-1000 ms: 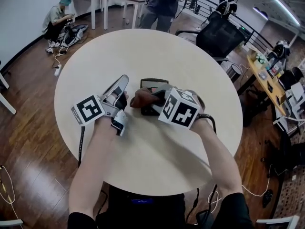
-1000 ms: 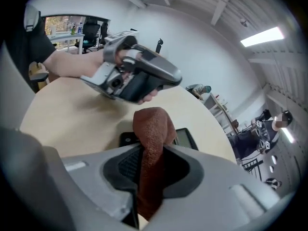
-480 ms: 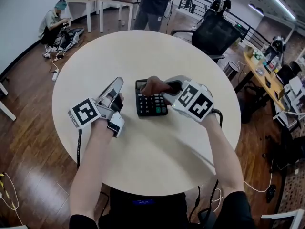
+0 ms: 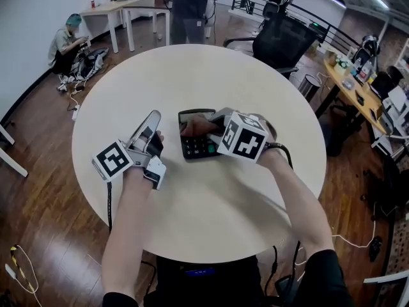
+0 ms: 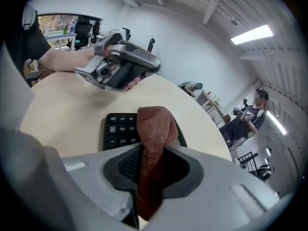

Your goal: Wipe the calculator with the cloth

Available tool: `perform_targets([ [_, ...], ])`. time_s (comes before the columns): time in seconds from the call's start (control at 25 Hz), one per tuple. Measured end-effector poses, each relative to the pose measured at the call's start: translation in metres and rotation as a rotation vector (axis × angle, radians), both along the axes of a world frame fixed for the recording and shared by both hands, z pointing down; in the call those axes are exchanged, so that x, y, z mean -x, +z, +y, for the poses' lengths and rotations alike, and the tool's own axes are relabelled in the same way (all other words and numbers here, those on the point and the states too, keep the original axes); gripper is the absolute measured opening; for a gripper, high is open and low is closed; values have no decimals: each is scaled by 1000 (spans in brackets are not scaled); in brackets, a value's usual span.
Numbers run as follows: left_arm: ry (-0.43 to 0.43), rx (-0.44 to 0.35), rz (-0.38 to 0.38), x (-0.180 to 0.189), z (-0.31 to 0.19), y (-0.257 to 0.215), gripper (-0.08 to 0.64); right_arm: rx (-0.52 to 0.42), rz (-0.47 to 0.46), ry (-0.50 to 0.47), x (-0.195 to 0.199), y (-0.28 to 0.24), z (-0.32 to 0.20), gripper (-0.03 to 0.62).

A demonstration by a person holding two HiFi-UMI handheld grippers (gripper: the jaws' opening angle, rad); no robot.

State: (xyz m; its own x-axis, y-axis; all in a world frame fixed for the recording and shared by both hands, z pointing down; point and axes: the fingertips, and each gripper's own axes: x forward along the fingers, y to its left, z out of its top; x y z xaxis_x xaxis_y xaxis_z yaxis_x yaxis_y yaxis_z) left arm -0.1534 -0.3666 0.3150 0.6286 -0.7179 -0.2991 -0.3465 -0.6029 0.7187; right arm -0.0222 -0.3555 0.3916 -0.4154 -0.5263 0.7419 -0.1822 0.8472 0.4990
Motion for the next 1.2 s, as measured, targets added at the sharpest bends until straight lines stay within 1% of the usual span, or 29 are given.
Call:
perform_targets([
  [0.16, -1, -2, -4, 0, 1, -1, -2, 76, 37, -77, -2, 9, 50, 84],
  [0.24, 2, -1, -6, -1, 2, -2, -2, 145, 61, -131, -5, 14, 79, 84],
  [0.32, 2, -4, -12, -1, 2, -3, -2, 202, 58, -172, -8, 14, 98, 84],
  [0.36, 2, -5, -14, -1, 2, -3, -2, 201, 38, -170, -8, 10, 97, 84],
  [0.4, 2, -6, -15, -1, 2, -3, -2, 175, 10, -150, -8, 3, 88, 84],
  [0.44, 2, -6, -16, -2, 1, -3, -2, 128, -19, -115, -8, -6, 72, 84],
  [0.56, 2, -4, -16, -2, 1, -2, -2, -37, -123, 27, -5, -36, 10, 84],
  [0.64, 4, -1, -9, -2, 1, -2, -2, -103, -174, 91, -1, -44, -24, 84],
  [0.72, 3, -1, -9, -3, 1, -1, -2, -119, -152, 104, 3, -38, -42, 84],
  [0.84, 4, -8, -16, -3, 0, 0, -2, -71, -79, 62, 7, -17, -38, 84],
  [1.0, 10, -13, -25, -3, -1, 0, -2, 5, -42, -5, 7, -1, -1, 84],
  [1.12, 10, -11, -29, -3, 0, 0, -2, 47, 4, -67, 3, 6, 39, 84],
  [1.2, 11, -11, -28, -4, 1, 0, -2, 98, 39, -119, 0, 14, 70, 84],
])
